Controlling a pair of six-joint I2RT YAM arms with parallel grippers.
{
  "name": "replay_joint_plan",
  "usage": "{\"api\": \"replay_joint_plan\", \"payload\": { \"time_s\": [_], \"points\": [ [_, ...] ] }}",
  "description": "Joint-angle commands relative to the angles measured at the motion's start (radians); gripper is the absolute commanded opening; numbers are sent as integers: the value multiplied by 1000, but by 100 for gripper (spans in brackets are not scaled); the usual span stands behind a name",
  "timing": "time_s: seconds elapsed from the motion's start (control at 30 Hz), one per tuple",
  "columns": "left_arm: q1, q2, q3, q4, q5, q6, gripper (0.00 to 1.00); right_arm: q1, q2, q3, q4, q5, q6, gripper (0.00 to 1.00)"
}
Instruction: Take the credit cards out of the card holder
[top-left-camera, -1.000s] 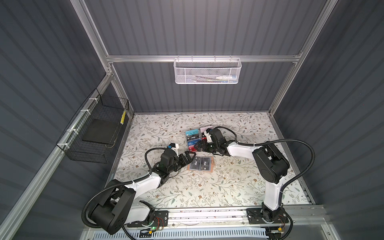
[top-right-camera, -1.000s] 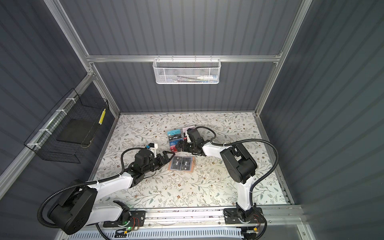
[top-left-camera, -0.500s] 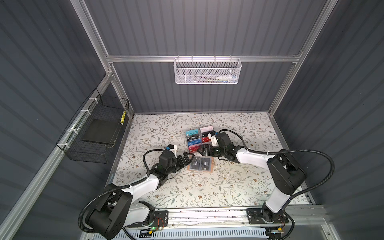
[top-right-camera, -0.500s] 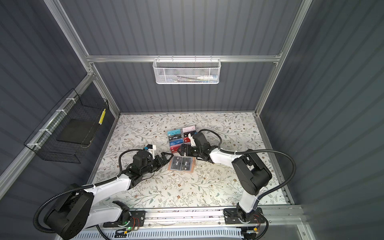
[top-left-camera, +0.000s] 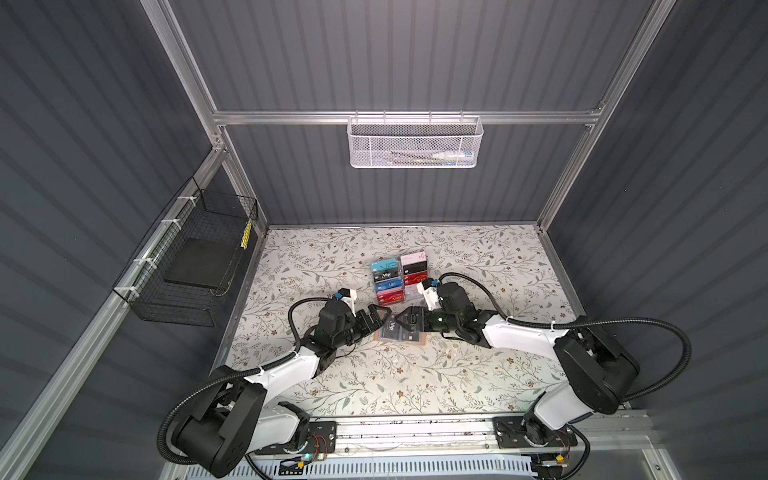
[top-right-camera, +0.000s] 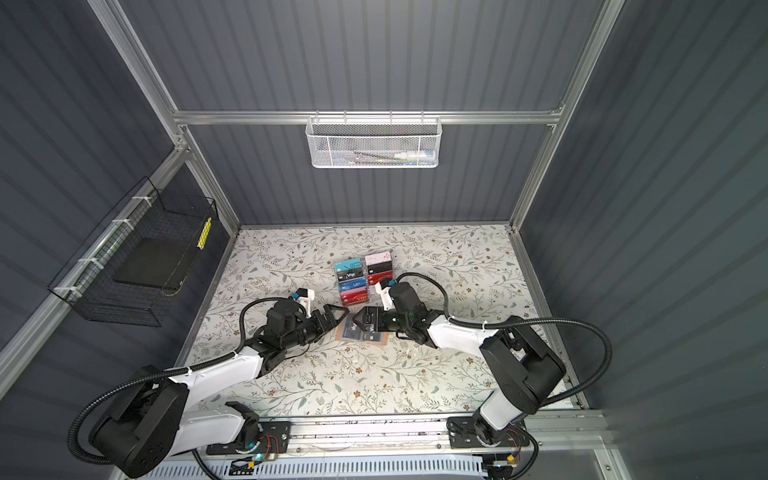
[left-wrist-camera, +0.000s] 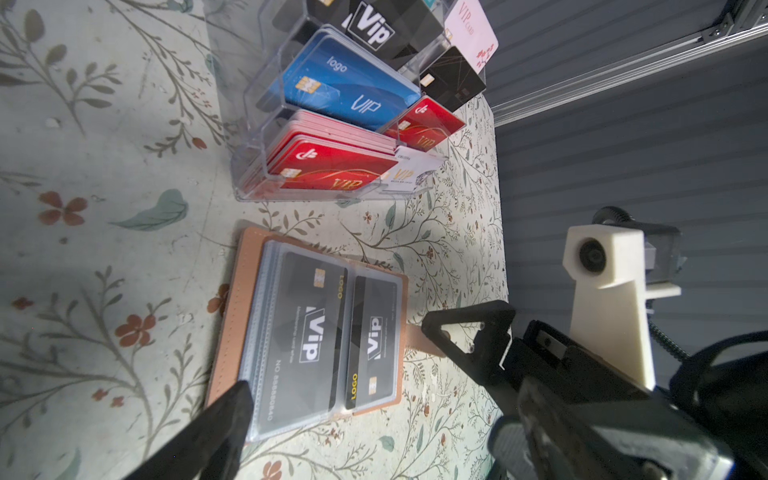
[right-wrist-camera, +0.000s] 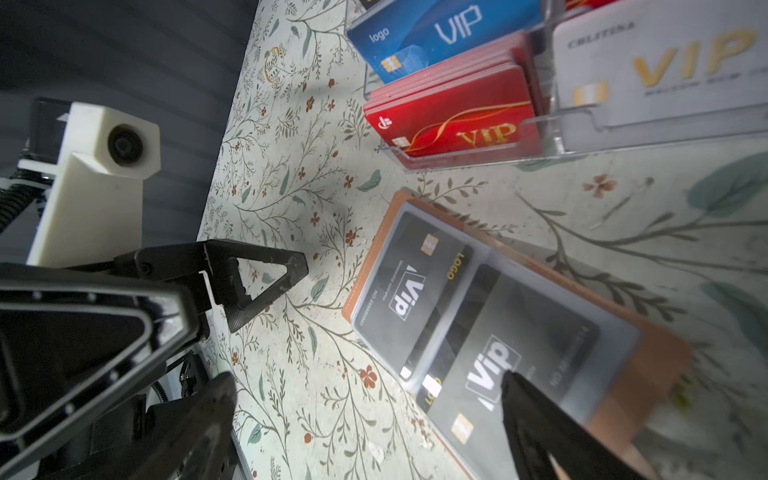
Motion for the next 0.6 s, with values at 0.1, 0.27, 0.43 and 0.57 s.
{"api": "replay_joint_plan", "payload": {
  "time_s": [0.1, 0.27, 0.43, 0.57],
  "points": [
    [10, -36, 37, -46, 21, 8, 100, -1, 114, -9, 86, -21, 21, 99],
    [9, -21, 52, -53, 61, 19, 100, -16, 147, -37, 122, -19, 31, 99],
    [9, 32, 62, -5, 98, 2, 100, -31, 143, -70, 135, -2, 31, 99],
    [3, 101, 62, 81, 122, -29, 100, -42, 140, -83, 141, -10, 31, 99]
  ]
}}
